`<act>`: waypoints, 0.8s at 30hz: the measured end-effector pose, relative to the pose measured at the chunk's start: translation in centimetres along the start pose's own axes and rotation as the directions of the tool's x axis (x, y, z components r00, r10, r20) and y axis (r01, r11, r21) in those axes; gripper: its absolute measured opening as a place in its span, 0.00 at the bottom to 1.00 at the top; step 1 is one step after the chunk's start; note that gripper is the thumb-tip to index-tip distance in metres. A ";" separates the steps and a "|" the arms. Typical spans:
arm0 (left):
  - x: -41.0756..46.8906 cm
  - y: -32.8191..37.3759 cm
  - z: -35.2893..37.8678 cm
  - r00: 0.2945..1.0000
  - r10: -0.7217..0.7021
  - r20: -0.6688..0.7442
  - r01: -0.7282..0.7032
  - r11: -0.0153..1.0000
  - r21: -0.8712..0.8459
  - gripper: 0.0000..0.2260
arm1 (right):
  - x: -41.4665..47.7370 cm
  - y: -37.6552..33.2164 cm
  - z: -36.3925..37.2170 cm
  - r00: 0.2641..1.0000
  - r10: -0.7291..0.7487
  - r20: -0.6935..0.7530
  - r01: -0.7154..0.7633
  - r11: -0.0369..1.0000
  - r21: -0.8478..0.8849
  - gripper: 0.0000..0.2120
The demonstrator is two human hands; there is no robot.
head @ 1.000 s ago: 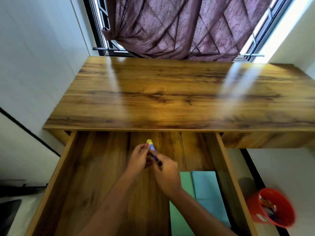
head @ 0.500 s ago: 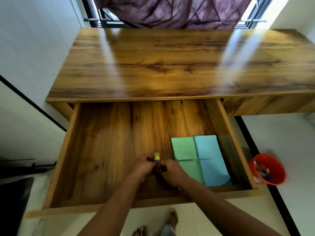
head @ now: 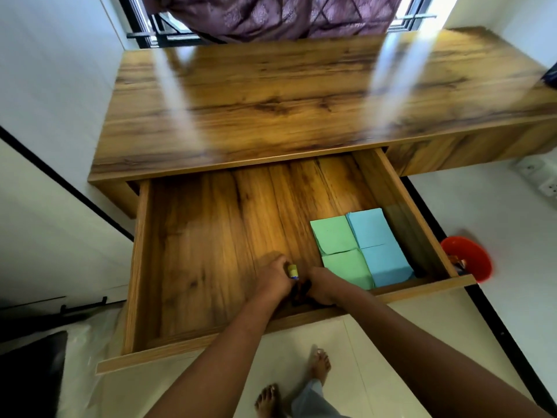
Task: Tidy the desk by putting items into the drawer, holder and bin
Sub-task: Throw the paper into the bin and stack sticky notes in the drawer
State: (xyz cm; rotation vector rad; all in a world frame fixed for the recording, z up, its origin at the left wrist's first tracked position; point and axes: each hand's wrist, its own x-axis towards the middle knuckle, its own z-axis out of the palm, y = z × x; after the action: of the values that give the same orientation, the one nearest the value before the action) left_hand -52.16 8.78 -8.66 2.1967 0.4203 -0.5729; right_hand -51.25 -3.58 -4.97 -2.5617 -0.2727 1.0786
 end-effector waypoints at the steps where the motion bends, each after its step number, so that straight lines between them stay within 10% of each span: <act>1: 0.0 0.0 0.0 1.000 -0.001 -0.005 0.001 1.000 0.014 0.16 | -0.1 -0.1 0.1 1.000 0.009 -0.002 -0.009 1.000 -0.001 0.12; 15: -0.6 -0.5 -0.2 0.996 -0.061 0.057 0.066 0.994 -0.086 0.31 | -2.0 -0.4 0.3 0.995 0.047 -0.089 -0.046 0.999 0.012 0.12; 24: -1.6 1.1 -0.9 0.999 0.026 0.040 -0.025 1.000 -0.015 0.18 | -3.3 0.2 0.5 0.963 0.067 -0.259 -0.069 0.998 0.004 0.12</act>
State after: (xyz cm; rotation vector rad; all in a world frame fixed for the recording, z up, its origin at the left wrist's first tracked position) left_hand -52.77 8.63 -6.56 2.1699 0.3740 -0.5969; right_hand -53.86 -4.64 -3.23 -2.6966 -0.1212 0.7515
